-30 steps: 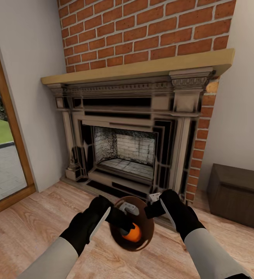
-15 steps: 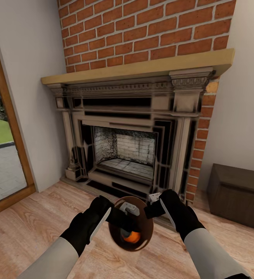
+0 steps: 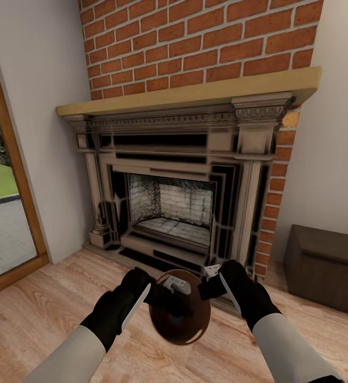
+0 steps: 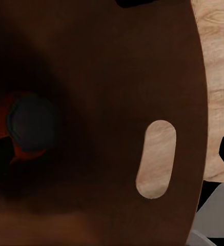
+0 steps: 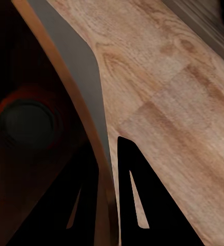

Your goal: Put the three can of soda from the living room inside the tash can in the kitchen.

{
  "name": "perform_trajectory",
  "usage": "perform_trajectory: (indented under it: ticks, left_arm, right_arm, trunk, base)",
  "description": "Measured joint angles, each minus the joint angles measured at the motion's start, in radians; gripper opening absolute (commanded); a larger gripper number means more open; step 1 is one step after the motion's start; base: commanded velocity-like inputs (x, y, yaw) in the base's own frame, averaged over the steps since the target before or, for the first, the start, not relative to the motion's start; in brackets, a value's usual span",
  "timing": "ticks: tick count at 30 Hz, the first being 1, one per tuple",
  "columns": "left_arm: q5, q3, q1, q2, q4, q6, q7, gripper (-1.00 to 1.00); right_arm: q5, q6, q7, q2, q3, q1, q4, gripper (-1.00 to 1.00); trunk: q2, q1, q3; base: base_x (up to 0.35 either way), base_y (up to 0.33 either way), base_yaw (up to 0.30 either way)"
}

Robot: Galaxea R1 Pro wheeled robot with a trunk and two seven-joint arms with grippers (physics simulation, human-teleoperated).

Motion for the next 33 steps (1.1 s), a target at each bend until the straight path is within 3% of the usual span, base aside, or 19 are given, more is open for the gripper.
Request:
perform_trajectory:
  ticks: [10,14,15,18,19,21,23,25,26,29,31,33]
  left_arm:
    - [0.004,0.008,0.003,0.007,-0.129,0.015,-0.009,1.00]
    - [0.006,0.010,0.031,0.017,-0.239,0.022,-0.057,1.00]
    - [0.007,0.010,0.048,0.035,-0.314,0.022,-0.081,1.00]
    - [0.005,0.010,0.060,0.067,-0.392,0.022,-0.100,1.00]
    - [0.009,0.010,0.066,0.106,-0.446,0.022,-0.129,1.00]
    - [0.020,0.011,0.070,0.156,-0.486,0.022,-0.180,1.00]
    - [0.023,0.014,0.070,0.178,-0.495,0.022,-0.196,1.00]
    - [0.023,0.056,0.072,0.223,-0.504,0.021,-0.214,1.00]
    - [0.026,0.077,0.072,0.234,-0.506,0.021,-0.219,1.00]
    - [0.025,0.209,0.084,0.278,-0.510,0.021,-0.232,1.00]
    - [0.024,0.260,0.103,0.304,-0.510,0.011,-0.235,1.00]
    - [0.027,0.314,0.124,0.333,-0.510,-0.039,-0.239,1.00]
  right_arm:
    - [-0.002,0.000,0.000,-0.001,-0.002,0.000,0.000,-1.00]
    - [-0.004,0.000,0.000,-0.001,-0.002,0.000,0.000,-1.00]
    - [-0.003,0.000,0.000,-0.001,-0.002,0.000,0.000,-1.00]
    - [-0.003,0.000,0.000,-0.002,-0.003,0.000,0.000,-1.00]
    - [-0.004,0.000,0.000,-0.003,-0.003,0.000,0.000,-1.00]
    - [-0.002,0.000,0.001,-0.004,-0.003,0.000,0.000,-1.00]
    - [-0.002,0.000,0.001,-0.004,-0.004,0.000,0.000,-1.00]
    - [-0.004,0.000,0.001,-0.006,-0.004,0.000,0.000,-1.00]
    - [-0.004,0.000,0.001,-0.006,-0.004,0.000,0.000,-1.00]
    - [-0.002,0.000,0.002,-0.007,-0.005,0.000,0.000,-1.00]
    - [-0.002,0.000,0.002,-0.008,-0.005,0.000,0.000,-1.00]
    - [-0.004,0.000,0.002,-0.010,-0.006,0.000,0.000,-1.00]
  trunk:
    - [0.000,0.000,0.000]
    - [0.000,0.000,0.000]
    - [0.000,0.000,0.000]
    - [0.000,0.000,0.000]
    - [0.000,0.000,0.000]
    - [0.000,0.000,0.000]
    - [0.000,0.000,0.000]
    - [0.000,0.000,0.000]
    - [0.000,0.000,0.000]
    - [0.000,0.000,0.000]
    - [0.000,0.000,0.000]
    - [0.000,0.000,0.000]
  base:
    - [0.000,0.000,0.000]
    - [0.000,0.000,0.000]
    - [0.000,0.000,0.000]
    - [0.000,0.000,0.000]
    - [0.000,0.000,0.000]
    - [0.000,0.000,0.000]
    - [0.000,0.000,0.000]
    - [0.000,0.000,0.000]
    - [0.000,0.000,0.000]
    - [0.000,0.000,0.000]
    - [0.000,0.000,0.000]
    - [0.000,0.000,0.000]
